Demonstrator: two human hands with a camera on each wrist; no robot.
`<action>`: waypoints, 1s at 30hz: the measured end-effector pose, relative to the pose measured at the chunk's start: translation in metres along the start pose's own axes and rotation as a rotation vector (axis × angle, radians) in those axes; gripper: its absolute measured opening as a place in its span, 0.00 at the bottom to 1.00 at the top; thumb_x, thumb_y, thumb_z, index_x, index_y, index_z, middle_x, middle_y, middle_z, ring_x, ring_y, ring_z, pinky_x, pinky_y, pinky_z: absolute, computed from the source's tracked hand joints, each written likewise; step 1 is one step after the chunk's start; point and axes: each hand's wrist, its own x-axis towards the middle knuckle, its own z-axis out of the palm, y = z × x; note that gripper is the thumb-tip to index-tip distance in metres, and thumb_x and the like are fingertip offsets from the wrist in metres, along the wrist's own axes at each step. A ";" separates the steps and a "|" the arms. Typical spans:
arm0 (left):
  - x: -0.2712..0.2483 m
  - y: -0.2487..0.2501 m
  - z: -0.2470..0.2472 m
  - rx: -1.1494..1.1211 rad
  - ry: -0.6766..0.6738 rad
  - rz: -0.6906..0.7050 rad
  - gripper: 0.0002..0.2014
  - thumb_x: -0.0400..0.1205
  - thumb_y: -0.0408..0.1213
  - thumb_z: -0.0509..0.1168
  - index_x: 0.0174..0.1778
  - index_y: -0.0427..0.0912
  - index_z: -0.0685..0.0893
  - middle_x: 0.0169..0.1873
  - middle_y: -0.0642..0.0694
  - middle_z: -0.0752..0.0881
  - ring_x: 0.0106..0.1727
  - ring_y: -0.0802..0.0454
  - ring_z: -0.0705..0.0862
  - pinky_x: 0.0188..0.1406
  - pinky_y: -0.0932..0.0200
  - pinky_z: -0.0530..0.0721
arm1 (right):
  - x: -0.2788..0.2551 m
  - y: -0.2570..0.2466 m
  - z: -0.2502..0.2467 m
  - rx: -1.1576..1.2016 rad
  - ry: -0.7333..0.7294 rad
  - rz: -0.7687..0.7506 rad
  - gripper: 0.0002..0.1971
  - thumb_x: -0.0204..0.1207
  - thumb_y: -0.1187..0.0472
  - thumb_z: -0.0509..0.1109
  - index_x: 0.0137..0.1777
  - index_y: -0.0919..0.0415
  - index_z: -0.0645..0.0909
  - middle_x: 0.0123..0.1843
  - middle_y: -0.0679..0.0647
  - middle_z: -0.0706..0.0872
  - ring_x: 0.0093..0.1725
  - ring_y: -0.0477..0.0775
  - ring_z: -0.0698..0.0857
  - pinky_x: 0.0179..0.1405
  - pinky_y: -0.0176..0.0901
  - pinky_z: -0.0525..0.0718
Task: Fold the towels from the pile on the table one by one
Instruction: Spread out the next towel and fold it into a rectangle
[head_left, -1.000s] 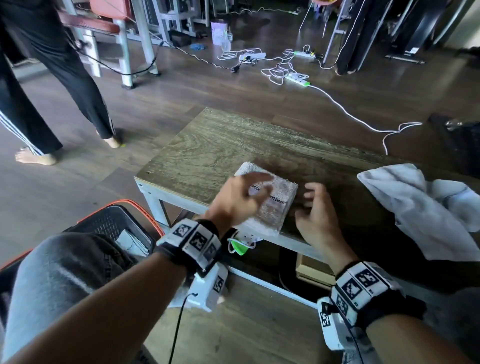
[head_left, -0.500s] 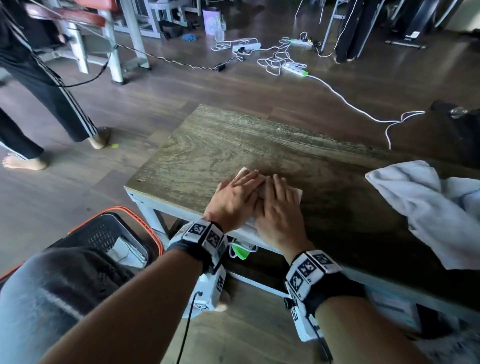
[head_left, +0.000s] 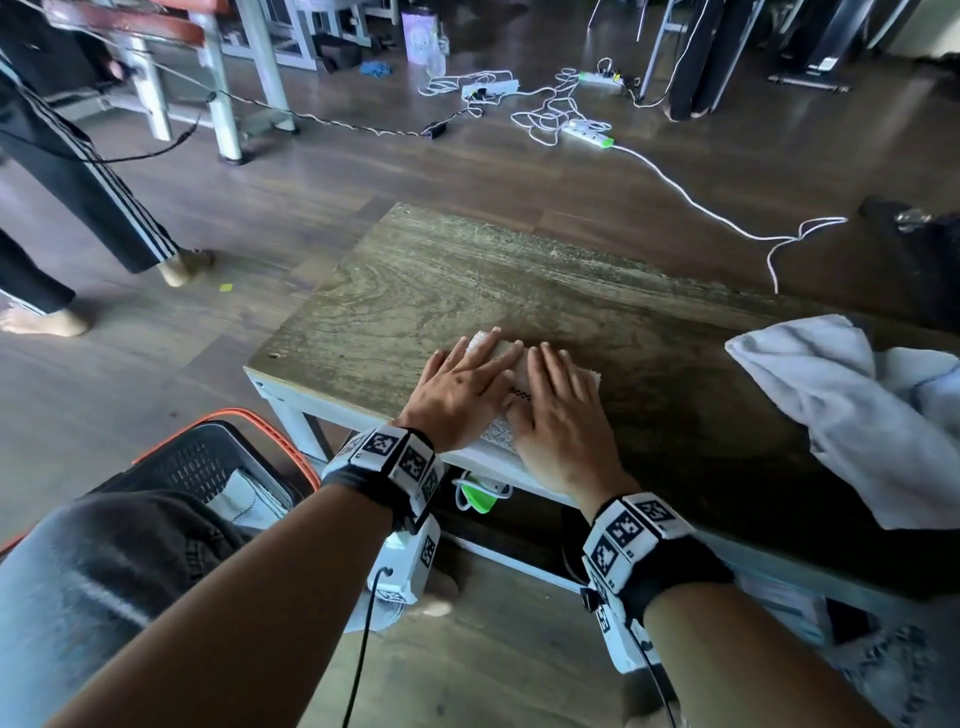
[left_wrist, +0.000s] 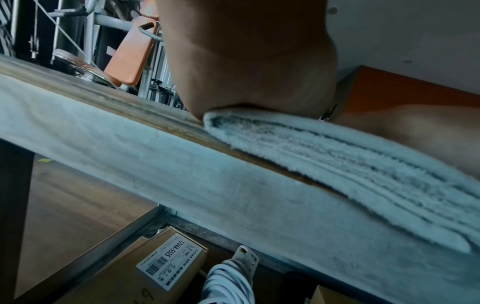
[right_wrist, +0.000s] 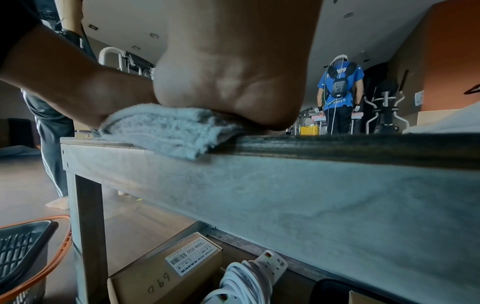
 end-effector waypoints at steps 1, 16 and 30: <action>-0.003 0.002 -0.002 0.009 -0.003 -0.004 0.31 0.81 0.61 0.35 0.83 0.66 0.55 0.87 0.55 0.50 0.87 0.47 0.48 0.84 0.39 0.50 | -0.001 0.001 -0.001 0.003 -0.005 0.004 0.40 0.79 0.38 0.36 0.88 0.59 0.46 0.90 0.54 0.48 0.88 0.52 0.44 0.87 0.50 0.41; -0.016 0.019 -0.005 -0.180 0.089 -0.337 0.36 0.85 0.63 0.48 0.87 0.51 0.50 0.87 0.41 0.47 0.87 0.48 0.46 0.86 0.44 0.44 | -0.025 0.029 -0.003 0.065 -0.052 0.115 0.31 0.88 0.47 0.40 0.89 0.54 0.44 0.90 0.53 0.37 0.88 0.52 0.39 0.86 0.59 0.47; -0.031 0.036 -0.028 -0.251 0.077 -0.443 0.26 0.77 0.59 0.66 0.57 0.39 0.82 0.59 0.42 0.76 0.68 0.39 0.75 0.70 0.46 0.74 | -0.057 0.014 -0.028 0.202 -0.170 0.387 0.41 0.84 0.33 0.46 0.88 0.61 0.47 0.90 0.55 0.43 0.88 0.56 0.41 0.86 0.58 0.42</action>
